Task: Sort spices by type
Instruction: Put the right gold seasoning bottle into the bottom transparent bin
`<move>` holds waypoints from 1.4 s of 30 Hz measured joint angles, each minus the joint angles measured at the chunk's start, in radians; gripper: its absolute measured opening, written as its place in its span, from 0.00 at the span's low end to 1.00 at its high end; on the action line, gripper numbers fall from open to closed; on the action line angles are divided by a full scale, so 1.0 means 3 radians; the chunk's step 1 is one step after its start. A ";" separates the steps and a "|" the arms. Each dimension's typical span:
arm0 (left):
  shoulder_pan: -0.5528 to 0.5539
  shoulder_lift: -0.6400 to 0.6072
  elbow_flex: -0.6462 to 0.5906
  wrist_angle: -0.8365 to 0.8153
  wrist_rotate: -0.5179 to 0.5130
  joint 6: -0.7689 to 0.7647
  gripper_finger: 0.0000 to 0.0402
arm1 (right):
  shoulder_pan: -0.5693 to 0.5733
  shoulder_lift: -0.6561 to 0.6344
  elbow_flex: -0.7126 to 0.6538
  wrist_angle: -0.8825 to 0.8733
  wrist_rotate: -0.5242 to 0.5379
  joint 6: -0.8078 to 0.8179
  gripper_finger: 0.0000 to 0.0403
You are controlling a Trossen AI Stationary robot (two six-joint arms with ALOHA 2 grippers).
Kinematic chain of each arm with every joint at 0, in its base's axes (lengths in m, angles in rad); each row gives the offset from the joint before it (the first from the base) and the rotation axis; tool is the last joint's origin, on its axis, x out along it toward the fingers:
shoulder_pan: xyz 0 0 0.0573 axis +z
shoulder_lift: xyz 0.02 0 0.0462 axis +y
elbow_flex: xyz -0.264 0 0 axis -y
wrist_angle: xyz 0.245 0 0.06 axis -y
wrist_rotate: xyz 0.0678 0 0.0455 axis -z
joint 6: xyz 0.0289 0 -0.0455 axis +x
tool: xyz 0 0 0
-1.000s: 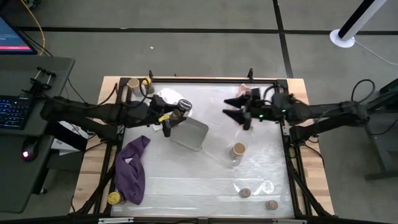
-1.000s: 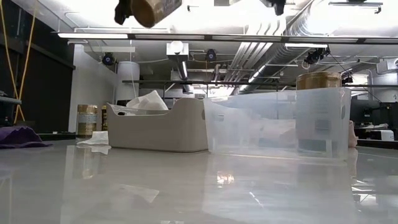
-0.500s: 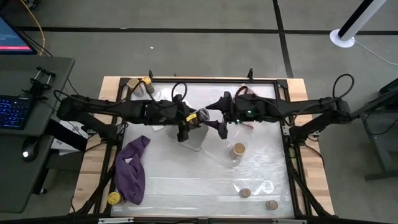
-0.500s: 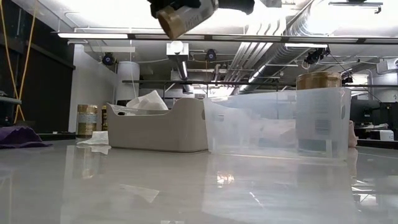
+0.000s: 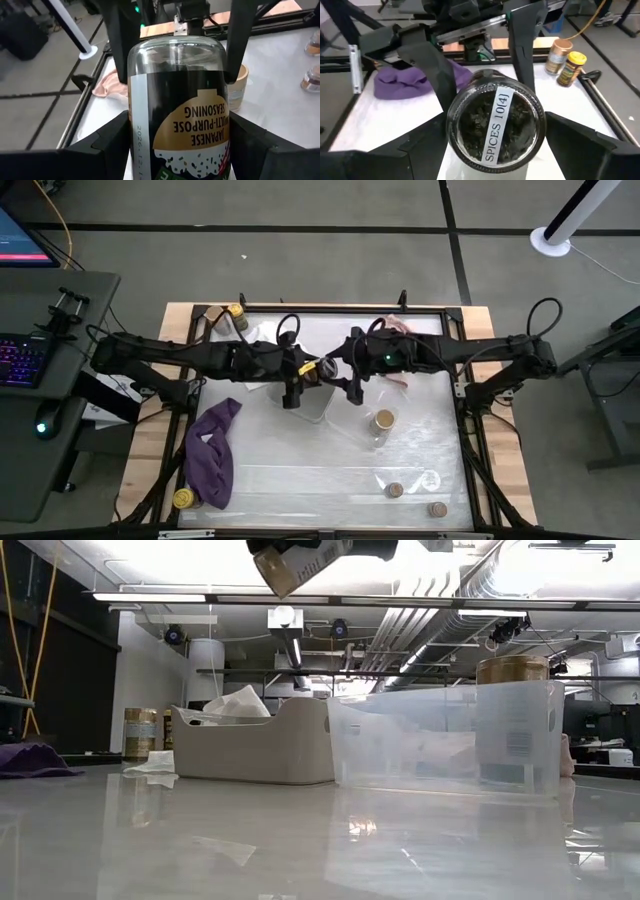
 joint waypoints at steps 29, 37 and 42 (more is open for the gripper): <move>0.0073 0.0088 -0.0005 0.0047 -0.0046 0.0051 0.63 | 0.0003 0.0049 -0.0004 0.0041 -0.0079 0.0163 0.67; 0.0157 0.0085 0.0003 -0.0040 -0.0211 -0.0084 0.94 | -0.0068 -0.0003 -0.0008 -0.0057 -0.0045 0.0255 0.67; 0.0160 0.0033 0.0016 -0.0253 -0.0226 -0.0023 0.92 | -0.0094 -0.0076 -0.0008 -0.0140 -0.0059 0.0242 0.67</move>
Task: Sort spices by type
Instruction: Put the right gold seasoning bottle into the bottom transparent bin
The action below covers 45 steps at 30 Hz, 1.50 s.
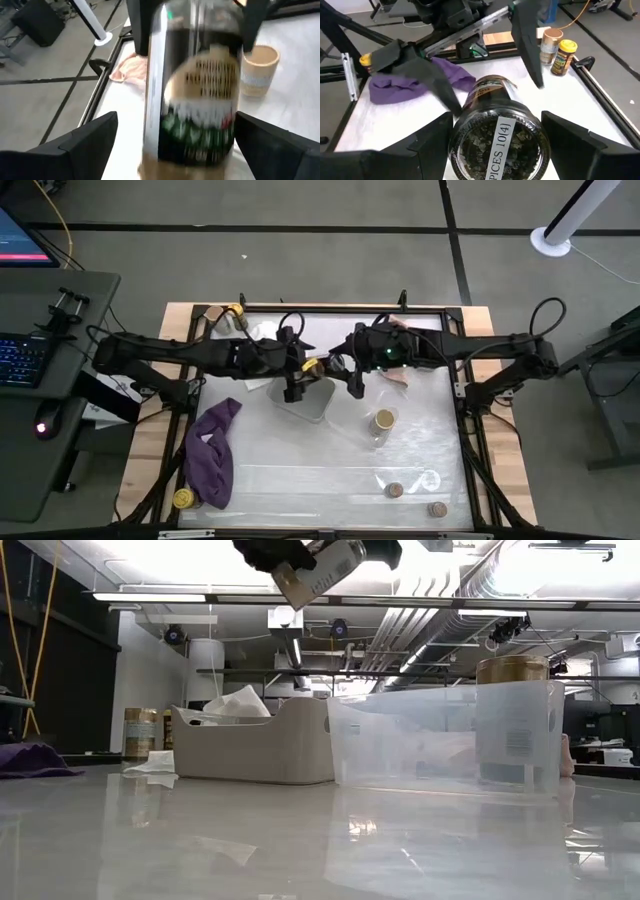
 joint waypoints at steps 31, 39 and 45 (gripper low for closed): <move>-0.0248 -0.1507 -0.2054 0.3441 0.0236 -0.1434 0.93 | -0.0233 -0.0553 -0.0001 0.1170 -0.0605 0.0362 0.67; -0.0217 -0.1127 -0.1674 0.3525 0.0474 -0.1131 0.93 | -0.0181 -0.0479 0.0001 0.1411 -0.0754 0.0377 0.67; -0.0151 -0.0880 -0.1410 0.3512 0.0576 -0.1085 0.93 | -0.0118 -0.0388 0.0001 0.1471 -0.0767 0.0349 0.67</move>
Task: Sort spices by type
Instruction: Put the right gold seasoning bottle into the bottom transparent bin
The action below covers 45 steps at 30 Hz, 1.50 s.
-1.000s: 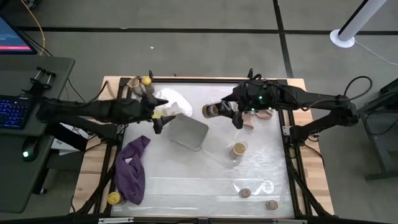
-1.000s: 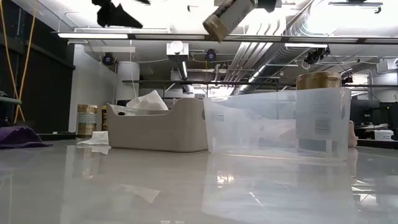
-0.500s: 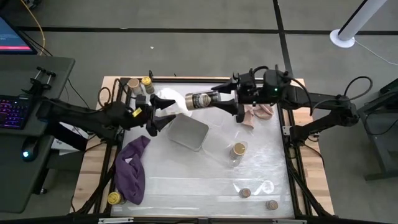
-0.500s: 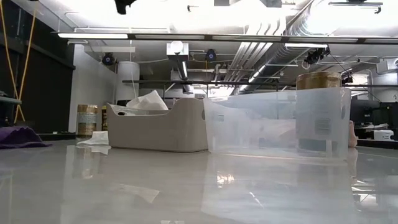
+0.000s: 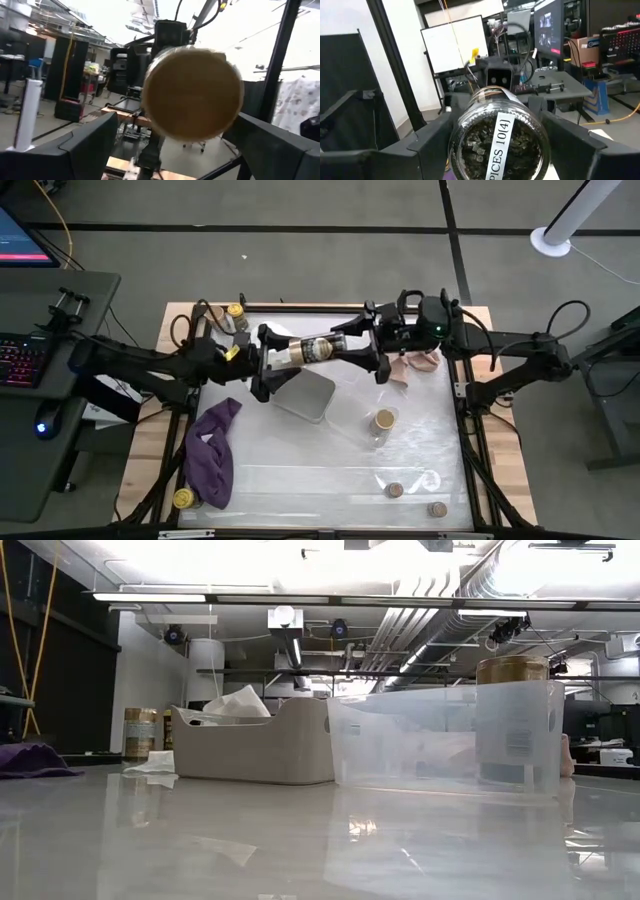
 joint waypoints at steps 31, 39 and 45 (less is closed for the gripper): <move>0.0037 0.0472 0.0427 0.0047 0.0054 0.0035 0.62 | 0.0057 0.0059 0.0000 -0.0021 0.0089 0.0028 0.67; 0.0130 0.0349 0.0424 -0.0478 -0.0010 0.0063 0.62 | -0.0006 -0.0019 0.0000 -0.0018 0.0189 0.0328 0.90; 0.0295 -0.0116 0.0437 -0.1587 -0.0429 0.0072 0.62 | -0.0135 -0.0402 0.0005 -0.0312 0.0348 0.0355 0.93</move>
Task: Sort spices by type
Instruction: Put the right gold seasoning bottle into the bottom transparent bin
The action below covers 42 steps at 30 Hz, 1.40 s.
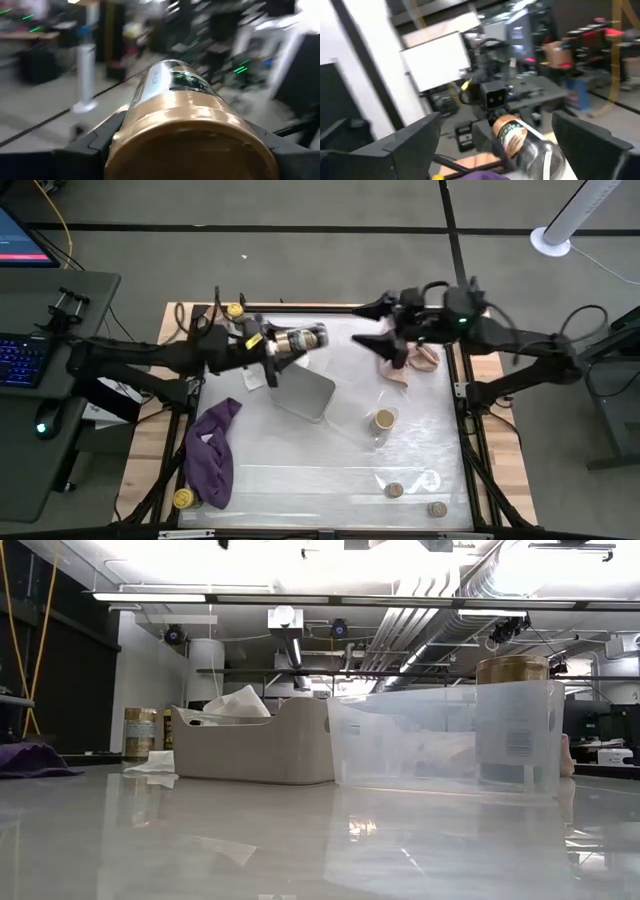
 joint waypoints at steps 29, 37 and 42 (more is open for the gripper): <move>-0.0161 0.3035 0.3086 -0.3413 0.0948 0.0972 0.62 | -0.0031 -0.0565 -0.0003 -0.1575 0.0893 0.0028 0.94; -0.0168 0.3337 0.3085 -0.3429 0.0945 0.0971 0.62 | -0.0031 -0.0526 -0.0004 -0.1606 0.0891 0.0028 0.94; -0.0169 0.3513 0.3084 -0.3426 0.0941 0.0971 0.62 | -0.0031 -0.0527 -0.0004 -0.1622 0.0890 0.0035 0.94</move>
